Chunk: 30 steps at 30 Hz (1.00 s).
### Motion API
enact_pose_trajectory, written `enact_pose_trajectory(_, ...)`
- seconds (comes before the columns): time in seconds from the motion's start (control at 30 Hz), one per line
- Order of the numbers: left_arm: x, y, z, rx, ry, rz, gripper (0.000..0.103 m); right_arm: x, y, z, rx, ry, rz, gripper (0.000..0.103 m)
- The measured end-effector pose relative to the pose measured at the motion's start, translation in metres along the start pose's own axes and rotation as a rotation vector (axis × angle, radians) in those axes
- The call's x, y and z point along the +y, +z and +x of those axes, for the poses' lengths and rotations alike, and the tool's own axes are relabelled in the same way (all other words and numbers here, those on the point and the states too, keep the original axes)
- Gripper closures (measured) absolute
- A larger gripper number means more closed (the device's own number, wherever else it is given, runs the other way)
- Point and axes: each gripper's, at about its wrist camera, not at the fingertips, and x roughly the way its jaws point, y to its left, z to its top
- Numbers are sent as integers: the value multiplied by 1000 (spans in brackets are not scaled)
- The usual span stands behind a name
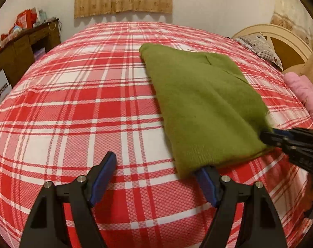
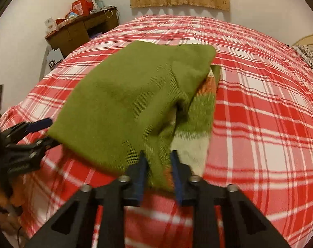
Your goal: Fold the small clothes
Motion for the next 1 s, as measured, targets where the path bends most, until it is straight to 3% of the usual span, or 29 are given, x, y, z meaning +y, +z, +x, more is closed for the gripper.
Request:
enact_pose_trajectory(0.13,1,-4,0,-5,-79,-13,50,-15,-11,-23,-86,29,111,94)
enact_pose_trajectory(0.2,0,-4,0,-7,-86,2,53,-33,-16,-38,-172,101,245,94)
enact_pose_trajectory(0.27,-2,-8,-2,-3,-86,13,53,-44,-24,-40,-204,157,356,94)
enact_pose_trajectory(0.37,-1,-10,-3,7,-92,23,53,-37,-38,-17,-136,92,331,94)
enact_pose_trajectory(0.53,3,-19,-18,4,-62,67,52,-26,-34,-23,-134,35,268,94)
enact_pose_trajectory(0.6,6,-21,-24,-9,-21,79,51,-18,-32,-29,-121,2,217,90)
enact_pose_trajectory(0.67,12,-21,-29,-19,62,80,37,-15,-35,-40,-121,-33,199,90)
enact_pose_trajectory(0.73,19,-19,-32,-39,140,67,32,-14,-38,-50,-109,-65,197,89)
enact_pose_trajectory(0.87,23,-14,-33,-70,267,84,32,-8,-36,-72,-173,-175,162,89)
enact_pose_trajectory(1.0,24,-13,-34,-77,299,82,32,11,-12,-86,-270,-151,126,89)
